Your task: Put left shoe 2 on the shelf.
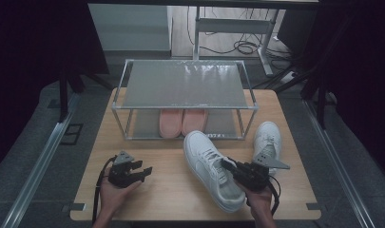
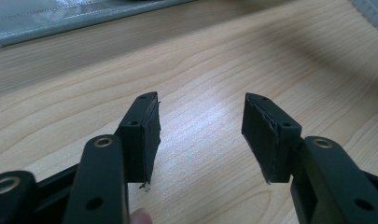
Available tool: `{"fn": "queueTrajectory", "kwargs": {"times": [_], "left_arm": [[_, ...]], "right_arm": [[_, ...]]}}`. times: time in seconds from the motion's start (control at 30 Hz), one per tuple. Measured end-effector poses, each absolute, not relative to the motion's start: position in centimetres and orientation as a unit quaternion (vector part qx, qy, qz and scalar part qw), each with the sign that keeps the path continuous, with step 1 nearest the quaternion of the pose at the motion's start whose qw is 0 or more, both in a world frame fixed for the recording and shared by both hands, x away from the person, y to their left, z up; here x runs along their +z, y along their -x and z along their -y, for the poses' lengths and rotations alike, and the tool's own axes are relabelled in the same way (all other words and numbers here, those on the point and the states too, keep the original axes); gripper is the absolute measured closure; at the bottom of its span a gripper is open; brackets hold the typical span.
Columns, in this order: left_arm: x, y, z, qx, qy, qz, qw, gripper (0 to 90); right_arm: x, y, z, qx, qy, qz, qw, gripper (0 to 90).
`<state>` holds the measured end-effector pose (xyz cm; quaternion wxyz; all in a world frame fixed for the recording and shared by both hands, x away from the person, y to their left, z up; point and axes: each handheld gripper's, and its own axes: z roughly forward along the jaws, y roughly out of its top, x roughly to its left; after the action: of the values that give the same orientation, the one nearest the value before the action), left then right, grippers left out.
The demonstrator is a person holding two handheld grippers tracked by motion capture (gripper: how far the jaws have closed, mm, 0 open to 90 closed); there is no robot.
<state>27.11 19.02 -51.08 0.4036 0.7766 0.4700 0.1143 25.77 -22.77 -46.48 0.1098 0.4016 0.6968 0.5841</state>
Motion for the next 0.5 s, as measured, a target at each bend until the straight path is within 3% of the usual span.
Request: {"fn": "queueTrajectory", "kwargs": {"times": [0.5], "left_arm": [[-50.9, -27.2, -19.4, 0.110, -0.772, -0.472, 0.411, 47.0]], "right_arm": [[-44.8, -25.2, 22.8, 0.605, -0.390, -0.683, 0.122, 81.4]]}}
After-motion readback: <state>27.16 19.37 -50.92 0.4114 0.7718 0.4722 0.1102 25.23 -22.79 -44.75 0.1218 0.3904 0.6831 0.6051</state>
